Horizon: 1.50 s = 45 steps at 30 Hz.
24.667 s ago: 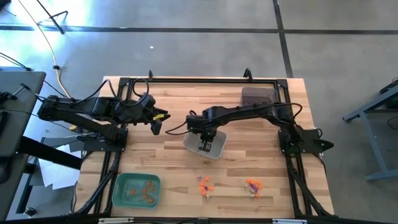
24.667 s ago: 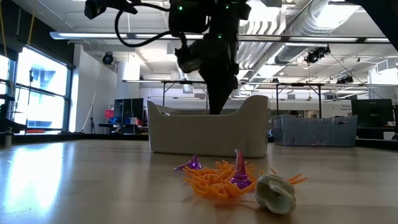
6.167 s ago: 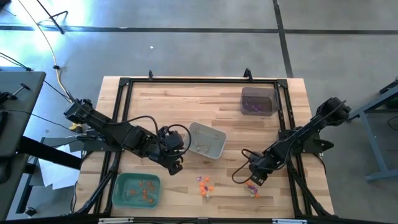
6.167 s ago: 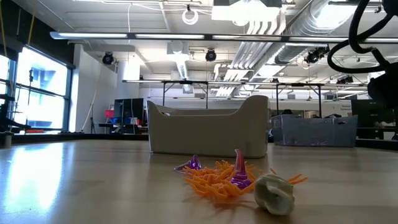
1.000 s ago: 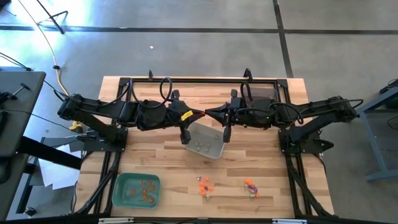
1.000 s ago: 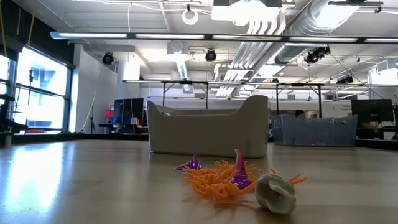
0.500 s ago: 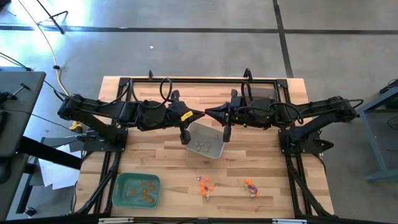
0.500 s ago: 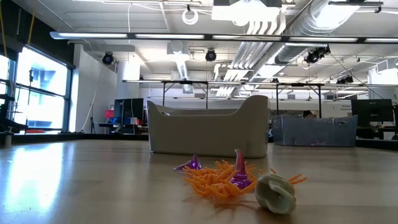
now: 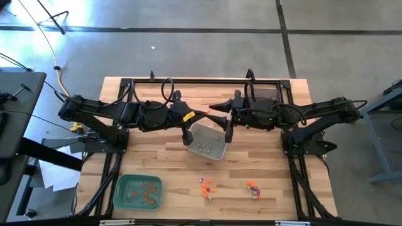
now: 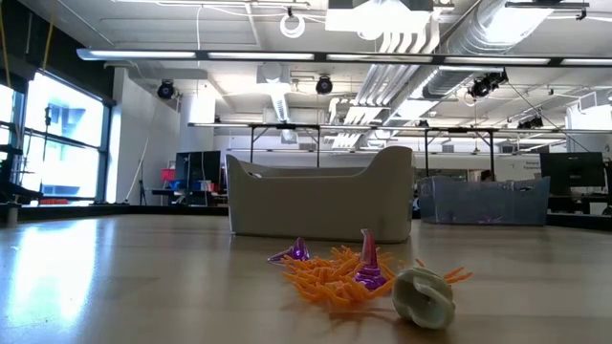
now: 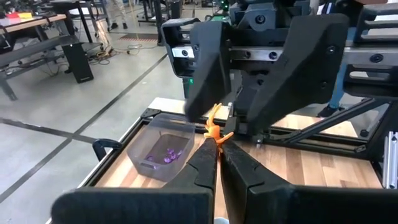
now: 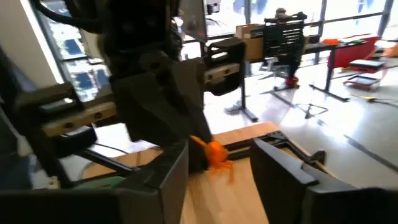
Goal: Sort Halloween decoration
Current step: Put the orange spider toy into the green bin
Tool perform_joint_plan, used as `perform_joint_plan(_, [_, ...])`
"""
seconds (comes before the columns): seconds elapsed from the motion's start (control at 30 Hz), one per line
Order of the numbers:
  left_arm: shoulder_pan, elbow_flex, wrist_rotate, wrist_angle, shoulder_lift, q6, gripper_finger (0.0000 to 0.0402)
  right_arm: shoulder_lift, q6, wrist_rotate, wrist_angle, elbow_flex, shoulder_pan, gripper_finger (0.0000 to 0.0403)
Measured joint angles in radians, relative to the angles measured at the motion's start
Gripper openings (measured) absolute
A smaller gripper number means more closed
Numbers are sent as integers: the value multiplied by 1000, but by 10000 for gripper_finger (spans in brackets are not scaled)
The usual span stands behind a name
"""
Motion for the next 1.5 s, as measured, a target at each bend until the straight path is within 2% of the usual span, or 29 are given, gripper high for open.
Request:
perform_joint_plan(0.23, [-13, 0, 1, -89, -15, -61, 0, -64, -7, 71, -126, 0, 0, 184])
perform_joint_plan(0.43, [-81, 0, 22, -378, -105, -304, 0, -151, 173, 71, -337, 1, 0, 183])
perform_joint_plan(0.57, [-167, 0, 143, -559, -165, -630, 0, -180, 300, 71, -458, 1, 0, 183])
perform_joint_plan(0.7, [-293, 2, 276, -686, -159, -941, 0, -186, 365, 67, -566, 1, 0, 183])
perform_joint_plan(0.93, [-519, 1, 559, -964, -3, -1402, 0, -181, 445, 33, -739, 1, 0, 183])
perform_joint_plan(1.03, [-601, 0, 613, -1059, 74, -1529, 0, -178, 453, 33, -770, 1, 0, 183])
perform_joint_plan(1.2, [-676, 0, 600, -1003, 164, -1611, 0, -165, 459, 58, -678, 0, -13, 183])
perform_joint_plan(1.4, [-695, 0, 582, -983, 240, -1557, 0, -163, 681, 106, -332, 0, -87, 183])
perform_joint_plan(1.5, [-694, 0, 581, -982, 254, -1503, 0, -164, 689, 107, -116, 0, -132, 183])
